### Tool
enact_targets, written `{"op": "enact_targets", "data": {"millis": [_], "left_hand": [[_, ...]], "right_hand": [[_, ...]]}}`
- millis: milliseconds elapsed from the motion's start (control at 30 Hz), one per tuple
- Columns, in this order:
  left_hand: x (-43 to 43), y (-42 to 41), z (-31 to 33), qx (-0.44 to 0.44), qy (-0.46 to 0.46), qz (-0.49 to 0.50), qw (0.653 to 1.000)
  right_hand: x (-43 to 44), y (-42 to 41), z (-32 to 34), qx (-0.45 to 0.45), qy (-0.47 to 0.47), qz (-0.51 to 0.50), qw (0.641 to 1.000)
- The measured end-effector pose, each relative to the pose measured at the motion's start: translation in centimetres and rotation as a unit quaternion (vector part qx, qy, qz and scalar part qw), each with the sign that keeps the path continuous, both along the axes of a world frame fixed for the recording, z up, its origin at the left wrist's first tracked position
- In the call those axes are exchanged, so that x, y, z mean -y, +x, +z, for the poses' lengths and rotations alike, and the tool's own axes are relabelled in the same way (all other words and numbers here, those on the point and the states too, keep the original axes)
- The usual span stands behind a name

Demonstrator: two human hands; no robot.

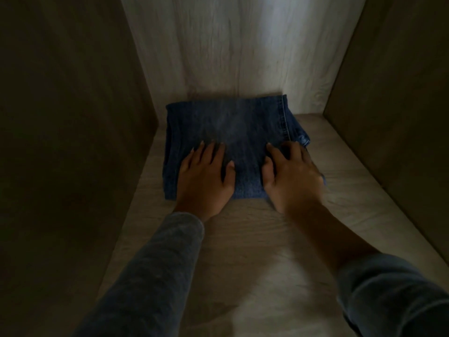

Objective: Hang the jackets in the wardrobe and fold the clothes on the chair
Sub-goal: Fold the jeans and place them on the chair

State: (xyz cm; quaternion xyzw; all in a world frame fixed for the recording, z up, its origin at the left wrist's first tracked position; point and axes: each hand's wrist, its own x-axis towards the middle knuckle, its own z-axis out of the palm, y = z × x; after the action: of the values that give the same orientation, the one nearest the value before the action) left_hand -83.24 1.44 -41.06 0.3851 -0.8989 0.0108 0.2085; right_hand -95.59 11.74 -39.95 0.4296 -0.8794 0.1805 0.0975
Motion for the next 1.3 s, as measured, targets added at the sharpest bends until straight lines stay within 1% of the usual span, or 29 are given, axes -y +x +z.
{"op": "enact_targets", "data": {"millis": [67,233,400,467,567,667,767,833,1033,1100,1167,1200,1233,1267,1300], "left_hand": [[0.2,-0.1,0.0,0.002,0.002,-0.001,1.0],[0.0,-0.1,0.0,0.001,-0.007,-0.009,1.0],[-1.6,0.5,-0.3,-0.03,-0.001,0.0,1.0],[-2.5,1.3,-0.5,-0.03,0.015,-0.006,0.999],[-4.1,3.1,-0.6,-0.007,0.057,-0.019,0.998],[-6.2,5.0,-0.6,0.012,0.09,-0.018,0.996],[-9.5,7.1,0.1,0.064,0.147,0.014,0.987],[-12.1,8.5,0.5,0.101,0.172,0.024,0.98],[-21.1,14.3,1.1,0.128,0.175,0.016,0.976],[-24.3,16.7,1.6,0.125,0.185,-0.006,0.975],[-26.8,19.1,2.2,0.124,0.199,-0.016,0.972],[-28.6,20.3,4.2,0.109,0.195,-0.017,0.975],[-30.4,21.3,6.3,0.097,0.21,-0.018,0.973],[-31.6,22.0,8.2,0.075,0.216,-0.012,0.973],[-33.4,23.0,11.0,0.075,0.221,-0.008,0.972]], "right_hand": [[0.1,-0.1,-0.1,-0.008,-0.001,0.005,1.0],[0.1,-0.1,-0.8,-0.049,-0.046,0.002,0.998],[-1.0,1.1,-0.9,-0.03,-0.06,0.009,0.998],[-2.1,1.7,-0.8,-0.004,-0.038,0.02,0.999],[-4.4,2.6,-0.9,0.041,0.017,0.042,0.998],[-6.8,4.0,-0.7,0.071,0.045,0.048,0.995],[-9.6,5.9,-0.5,0.076,0.119,0.047,0.989],[-11.8,7.5,-0.1,0.084,0.144,0.052,0.985],[-21.0,13.6,0.5,0.099,0.163,0.068,0.979],[-24.4,15.9,1.0,0.113,0.115,0.081,0.984],[-27.3,17.8,3.5,0.168,0.122,0.099,0.973],[-28.6,18.5,5.3,0.214,0.154,0.114,0.958],[-29.8,19.1,7.2,0.25,0.169,0.122,0.946],[-30.6,19.6,9.0,0.269,0.171,0.118,0.94],[-31.8,20.4,11.2,0.269,0.159,0.118,0.943]]}}
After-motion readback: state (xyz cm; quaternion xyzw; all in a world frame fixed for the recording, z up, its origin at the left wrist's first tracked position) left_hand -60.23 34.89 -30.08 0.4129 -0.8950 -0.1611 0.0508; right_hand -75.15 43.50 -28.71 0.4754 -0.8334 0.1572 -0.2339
